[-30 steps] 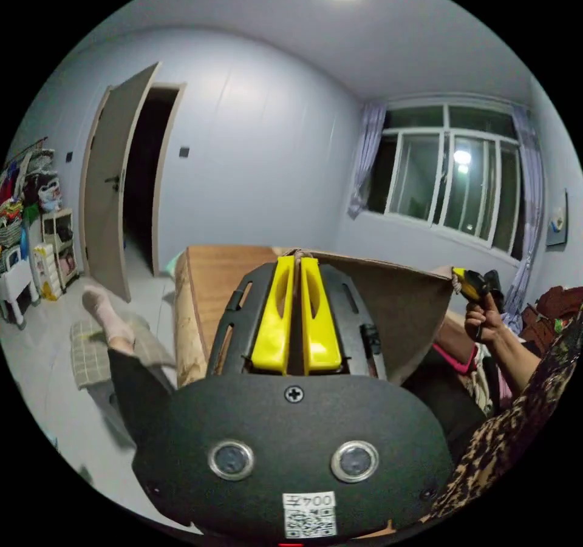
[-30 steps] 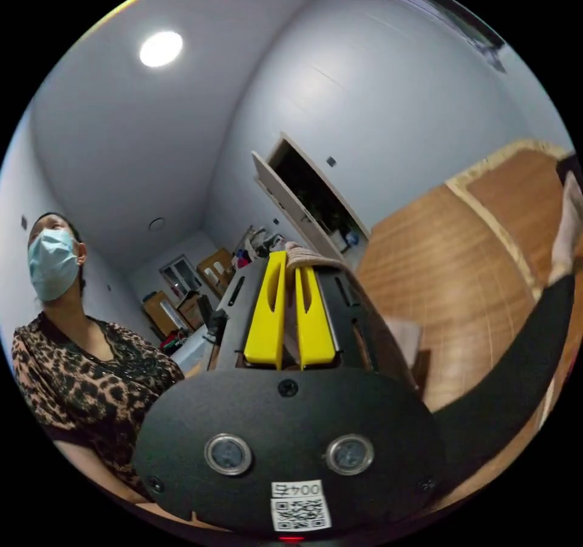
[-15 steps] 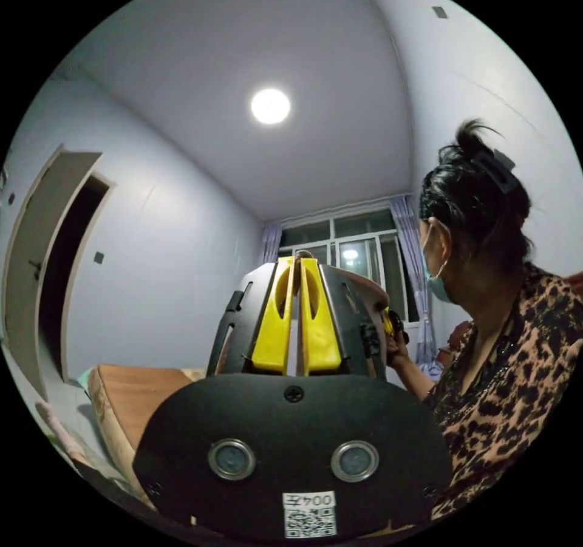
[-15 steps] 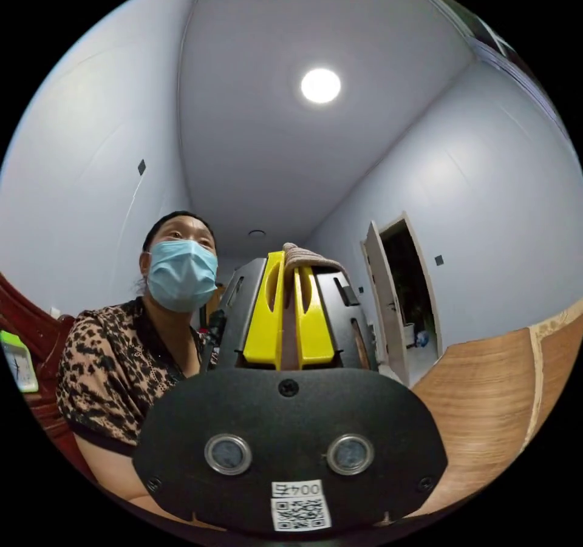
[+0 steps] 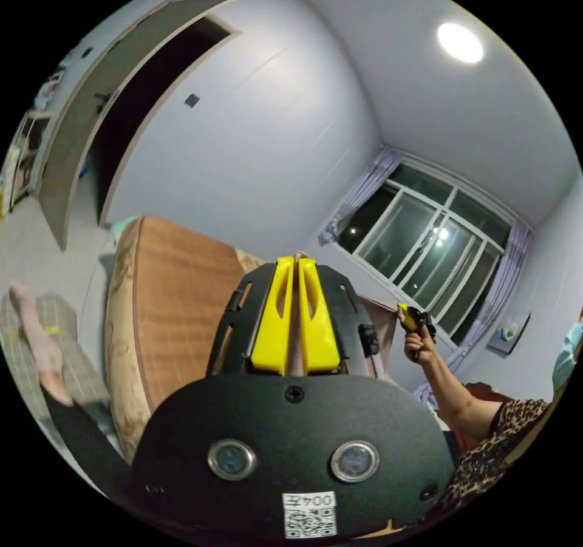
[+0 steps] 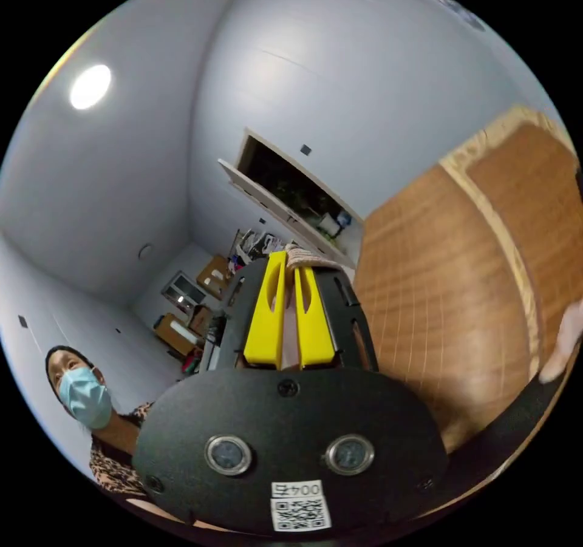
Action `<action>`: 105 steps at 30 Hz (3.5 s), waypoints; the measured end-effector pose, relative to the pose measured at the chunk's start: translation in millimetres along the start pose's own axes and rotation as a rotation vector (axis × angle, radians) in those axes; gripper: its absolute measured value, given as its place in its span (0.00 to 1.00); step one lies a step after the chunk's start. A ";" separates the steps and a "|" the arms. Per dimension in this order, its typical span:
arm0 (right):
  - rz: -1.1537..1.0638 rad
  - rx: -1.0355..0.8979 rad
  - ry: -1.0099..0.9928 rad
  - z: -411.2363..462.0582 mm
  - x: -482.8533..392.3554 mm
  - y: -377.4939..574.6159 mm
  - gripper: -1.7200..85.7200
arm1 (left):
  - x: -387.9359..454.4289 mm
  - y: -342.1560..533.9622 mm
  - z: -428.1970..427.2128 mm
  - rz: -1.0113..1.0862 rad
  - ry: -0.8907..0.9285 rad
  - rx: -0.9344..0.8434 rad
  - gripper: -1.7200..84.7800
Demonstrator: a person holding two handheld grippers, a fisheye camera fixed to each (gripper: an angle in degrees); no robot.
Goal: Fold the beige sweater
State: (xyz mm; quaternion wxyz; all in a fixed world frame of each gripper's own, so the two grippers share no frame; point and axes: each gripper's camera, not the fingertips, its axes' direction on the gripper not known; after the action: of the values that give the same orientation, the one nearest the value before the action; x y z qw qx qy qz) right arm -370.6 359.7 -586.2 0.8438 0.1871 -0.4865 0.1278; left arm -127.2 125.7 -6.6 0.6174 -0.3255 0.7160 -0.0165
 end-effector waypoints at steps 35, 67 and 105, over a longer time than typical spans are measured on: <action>0.517 -0.429 0.429 151.4 355.8 133.4 0.08 | -23.6 300.2 190.0 0.360 -0.255 -1.008 0.04; -0.133 -0.852 0.987 395.6 523.0 129.5 0.21 | 86.7 486.4 448.8 0.367 -0.503 -1.069 0.20; 0.109 -0.805 0.895 288.4 530.2 145.3 0.23 | 134.3 538.0 414.7 0.110 -0.282 -1.178 0.29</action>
State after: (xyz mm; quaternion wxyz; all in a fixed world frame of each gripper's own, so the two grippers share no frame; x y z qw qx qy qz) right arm -389.5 381.0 33.9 0.9633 -0.2440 -0.1030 0.0429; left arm 0.6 641.0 -451.1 0.4223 -0.5740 0.5319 0.4576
